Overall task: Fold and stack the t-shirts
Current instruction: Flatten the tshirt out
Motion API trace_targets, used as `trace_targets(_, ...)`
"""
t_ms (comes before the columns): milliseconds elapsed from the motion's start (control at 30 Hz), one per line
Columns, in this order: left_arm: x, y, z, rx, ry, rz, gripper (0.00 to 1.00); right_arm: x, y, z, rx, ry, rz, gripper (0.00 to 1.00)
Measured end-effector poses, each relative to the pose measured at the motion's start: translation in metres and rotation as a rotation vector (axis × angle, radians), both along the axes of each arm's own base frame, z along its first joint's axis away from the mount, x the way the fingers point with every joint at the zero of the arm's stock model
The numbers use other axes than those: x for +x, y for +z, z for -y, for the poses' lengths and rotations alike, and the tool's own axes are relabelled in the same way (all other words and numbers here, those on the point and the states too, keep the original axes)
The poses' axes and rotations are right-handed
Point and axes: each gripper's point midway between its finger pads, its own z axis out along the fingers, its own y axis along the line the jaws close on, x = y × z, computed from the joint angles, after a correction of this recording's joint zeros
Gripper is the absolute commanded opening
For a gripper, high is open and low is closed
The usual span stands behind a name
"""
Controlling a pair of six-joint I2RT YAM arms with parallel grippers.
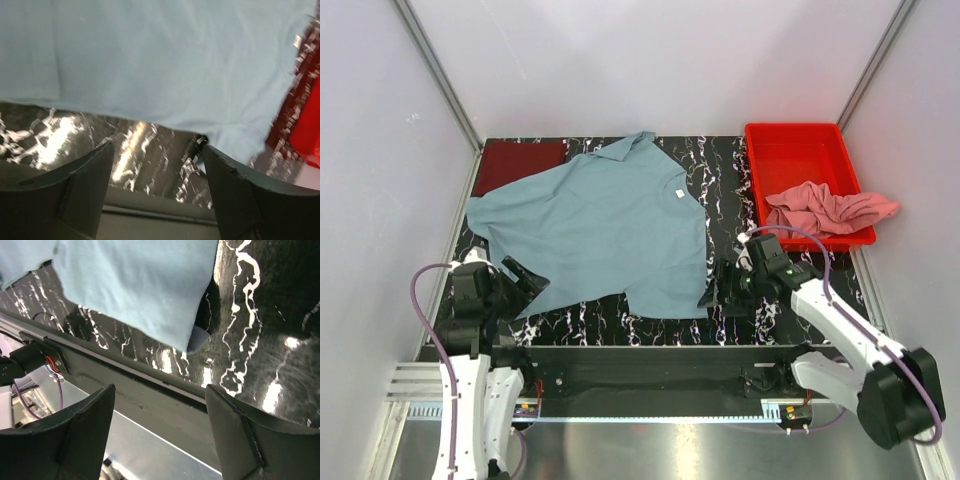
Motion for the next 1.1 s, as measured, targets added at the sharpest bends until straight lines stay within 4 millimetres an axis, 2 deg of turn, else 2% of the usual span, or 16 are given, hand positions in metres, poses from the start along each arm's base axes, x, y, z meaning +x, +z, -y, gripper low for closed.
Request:
trace_targets(100,-0.007,0.008,0.008,-0.029,-0.027,0.033,0.76,0.0,-0.018,-0.005,0.013,0.003,-0.052,0.77)
trace_targets(233,-0.014,0.012,0.009,-0.027,-0.039,0.018,0.76,0.008,-0.037,-0.013,0.023,0.022,-0.093,0.73)
trace_targets(367,-0.013,0.022,0.009,-0.015,-0.053,0.032,0.76,0.017,-0.042,-0.016,0.024,0.053,-0.054,0.66)
trace_targets(567,-0.01,0.018,0.009,-0.02,-0.054,-0.005,0.76,0.026,-0.049,-0.028,0.054,0.113,-0.066,0.53)
trace_targets(600,-0.009,0.017,0.009,-0.02,-0.054,-0.012,0.76,0.027,-0.048,-0.031,0.069,0.121,-0.072,0.42)
trace_targets(667,-0.006,0.016,0.008,-0.02,-0.057,-0.024,0.76,0.03,-0.045,-0.039,0.104,0.126,-0.08,0.28)
trace_targets(733,-0.003,0.014,0.008,-0.017,-0.061,-0.044,0.76,0.038,-0.037,-0.047,0.136,0.12,-0.079,0.0)
trace_targets(800,0.002,0.016,0.005,-0.005,-0.064,-0.056,0.76,0.058,-0.025,-0.056,0.156,0.096,-0.07,0.0)
trace_targets(867,0.009,0.022,0.001,0.02,-0.061,-0.063,0.76,0.09,-0.008,-0.067,0.18,0.069,-0.035,0.02)
trace_targets(900,0.014,0.026,-0.003,0.039,-0.056,-0.064,0.77,0.11,0.001,-0.071,0.19,0.049,-0.018,0.15)
trace_targets(967,0.023,0.033,-0.011,0.073,-0.041,-0.068,0.79,0.156,0.019,-0.075,0.205,-0.001,0.028,0.57)
trace_targets(1000,0.029,0.036,-0.015,0.092,-0.027,-0.069,0.79,0.179,0.027,-0.073,0.2,-0.024,0.042,0.64)
trace_targets(1067,0.038,0.037,-0.024,0.123,-0.001,-0.094,0.79,0.222,0.035,-0.068,0.175,-0.035,0.097,0.66)
trace_targets(1100,0.041,0.035,-0.028,0.137,0.012,-0.11,0.79,0.234,0.036,-0.064,0.152,-0.04,0.104,0.66)
